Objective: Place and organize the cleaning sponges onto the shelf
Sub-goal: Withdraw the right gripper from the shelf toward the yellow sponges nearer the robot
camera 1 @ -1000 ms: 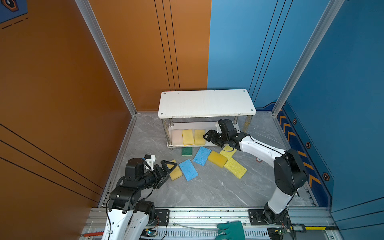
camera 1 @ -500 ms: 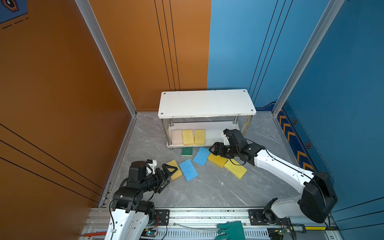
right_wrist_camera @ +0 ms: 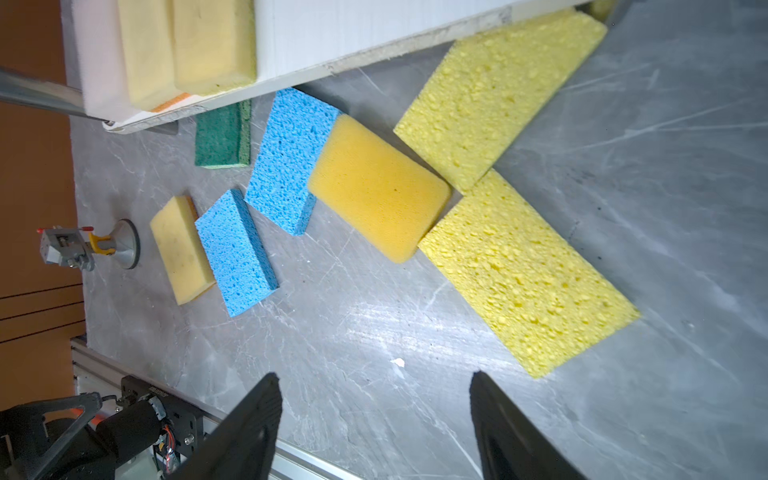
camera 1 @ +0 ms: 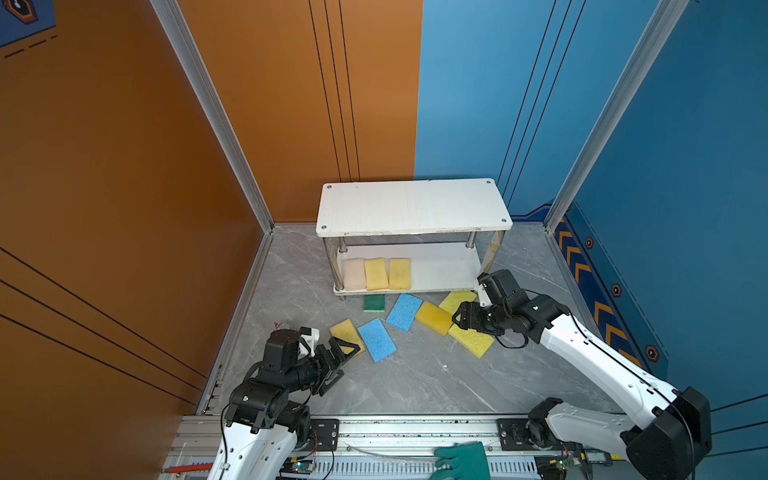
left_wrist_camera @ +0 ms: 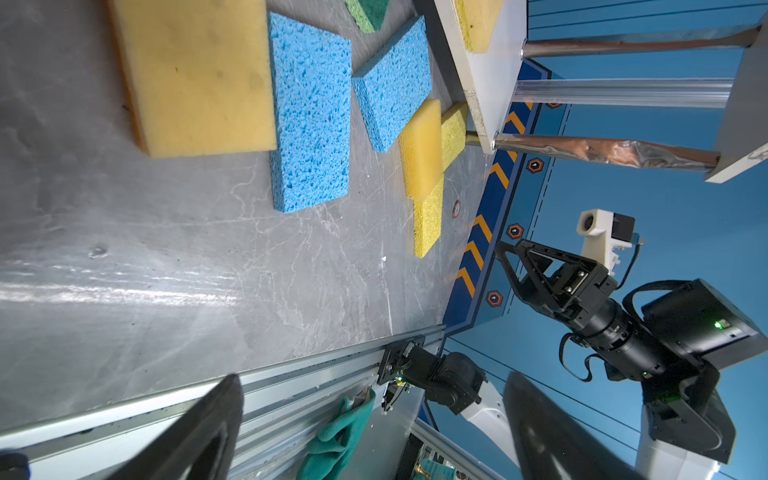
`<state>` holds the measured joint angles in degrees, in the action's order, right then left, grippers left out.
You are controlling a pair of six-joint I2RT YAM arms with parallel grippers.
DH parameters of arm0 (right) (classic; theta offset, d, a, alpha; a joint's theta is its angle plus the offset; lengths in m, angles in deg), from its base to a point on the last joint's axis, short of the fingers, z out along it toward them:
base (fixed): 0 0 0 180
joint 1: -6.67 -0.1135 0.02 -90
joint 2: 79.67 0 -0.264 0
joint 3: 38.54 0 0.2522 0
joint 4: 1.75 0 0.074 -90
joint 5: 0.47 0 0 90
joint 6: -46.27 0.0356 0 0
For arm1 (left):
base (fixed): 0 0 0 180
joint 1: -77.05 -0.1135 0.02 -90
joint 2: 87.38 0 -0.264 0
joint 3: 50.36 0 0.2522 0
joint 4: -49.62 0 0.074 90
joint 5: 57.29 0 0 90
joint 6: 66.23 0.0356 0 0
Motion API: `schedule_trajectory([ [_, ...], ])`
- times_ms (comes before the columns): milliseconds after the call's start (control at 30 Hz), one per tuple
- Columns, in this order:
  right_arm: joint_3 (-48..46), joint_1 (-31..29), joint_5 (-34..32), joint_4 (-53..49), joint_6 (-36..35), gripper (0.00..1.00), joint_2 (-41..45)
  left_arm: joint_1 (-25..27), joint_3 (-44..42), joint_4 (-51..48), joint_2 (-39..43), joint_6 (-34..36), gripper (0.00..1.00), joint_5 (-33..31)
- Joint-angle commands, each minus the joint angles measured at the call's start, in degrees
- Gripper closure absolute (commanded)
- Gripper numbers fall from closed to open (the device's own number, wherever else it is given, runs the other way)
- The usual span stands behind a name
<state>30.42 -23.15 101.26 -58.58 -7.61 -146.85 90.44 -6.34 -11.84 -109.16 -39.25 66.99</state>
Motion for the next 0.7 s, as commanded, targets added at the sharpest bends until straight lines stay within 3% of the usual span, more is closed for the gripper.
schedule_trajectory([
  [0, -1.47, 1.48, 0.05, -5.36, -2.70, 0.26, 0.67, 3.00, -0.99, -0.71, 1.12, -1.79, 0.02, -3.67],
  [267, -4.03, 11.07, 0.89, -7.88, -6.31, 0.27, -2.65, 10.21, -2.03, -0.55, 1.54, -3.77, 0.02, -8.57],
  [667, -0.54, 16.36, 3.72, -5.23, -15.37, 0.29, -16.47, 11.10, -2.25, -0.55, 2.98, -4.25, 0.02, -8.09],
])
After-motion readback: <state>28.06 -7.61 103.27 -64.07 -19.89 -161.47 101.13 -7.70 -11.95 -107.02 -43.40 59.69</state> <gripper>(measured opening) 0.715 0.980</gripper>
